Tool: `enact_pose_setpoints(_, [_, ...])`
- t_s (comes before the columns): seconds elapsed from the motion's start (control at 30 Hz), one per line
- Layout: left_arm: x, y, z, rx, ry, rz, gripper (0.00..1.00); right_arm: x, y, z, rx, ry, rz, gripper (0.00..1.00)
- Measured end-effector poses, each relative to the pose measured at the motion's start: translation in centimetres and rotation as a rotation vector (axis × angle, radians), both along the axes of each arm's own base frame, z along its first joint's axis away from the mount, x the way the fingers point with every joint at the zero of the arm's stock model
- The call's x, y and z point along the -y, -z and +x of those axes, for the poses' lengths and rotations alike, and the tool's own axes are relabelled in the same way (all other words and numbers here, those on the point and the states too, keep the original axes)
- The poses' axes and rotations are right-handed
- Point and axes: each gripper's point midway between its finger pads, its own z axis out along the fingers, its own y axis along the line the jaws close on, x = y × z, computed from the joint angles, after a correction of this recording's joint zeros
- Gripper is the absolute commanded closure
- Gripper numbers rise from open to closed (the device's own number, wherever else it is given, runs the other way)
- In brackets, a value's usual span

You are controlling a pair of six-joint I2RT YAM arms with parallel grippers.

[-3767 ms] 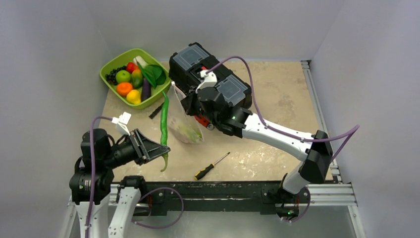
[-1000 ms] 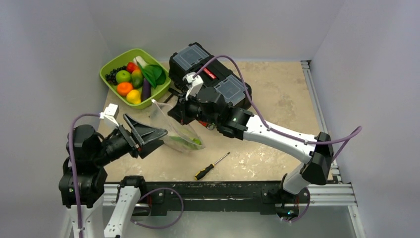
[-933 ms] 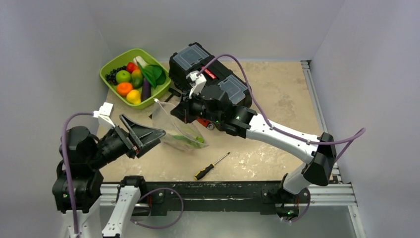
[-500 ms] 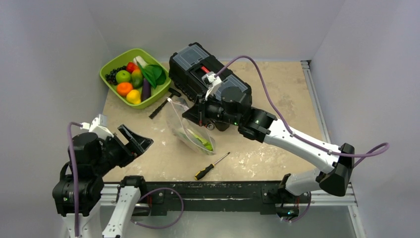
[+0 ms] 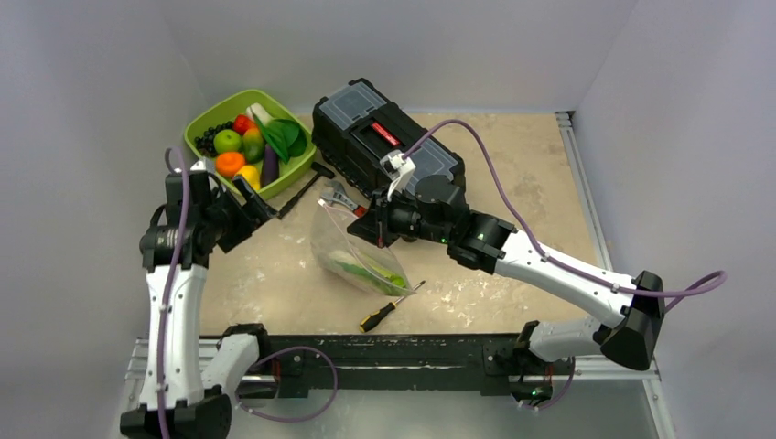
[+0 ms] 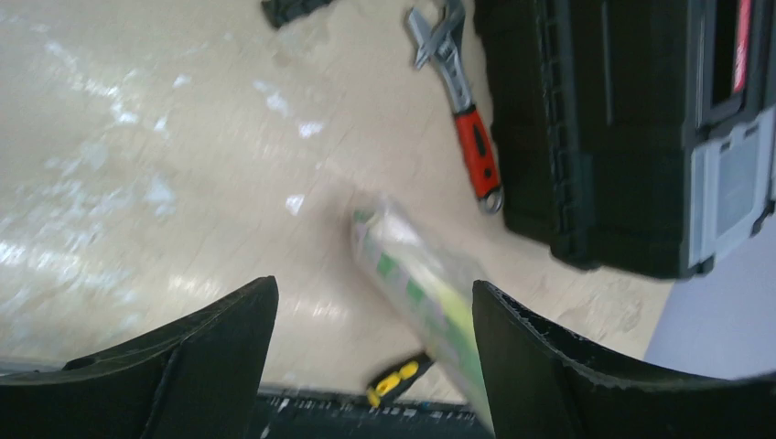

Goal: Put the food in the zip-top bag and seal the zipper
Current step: Pick up the fake vegetable from the bin.

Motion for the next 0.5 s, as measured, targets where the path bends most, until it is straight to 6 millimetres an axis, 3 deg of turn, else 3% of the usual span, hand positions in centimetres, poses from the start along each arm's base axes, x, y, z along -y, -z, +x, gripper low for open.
enact_pose_setpoints(0.2, [-1.6, 3.2, 8.1, 0.032, -0.046, -0.088, 0.22, -0.3, -0.4, 0.2, 0.022, -0.009, 0.000, 1.00])
enact_pose_setpoints(0.33, [-2.6, 4.8, 14.7, 0.075, -0.044, -0.098, 0.22, -0.8, -0.2, 0.6, 0.030, -0.012, -0.007, 1.00])
enact_pose_setpoints(0.5, [-3.7, 8.5, 22.0, 0.128, -0.087, -0.134, 0.25, -1.4, 0.5, 1.1, 0.026, -0.011, -0.025, 1.00])
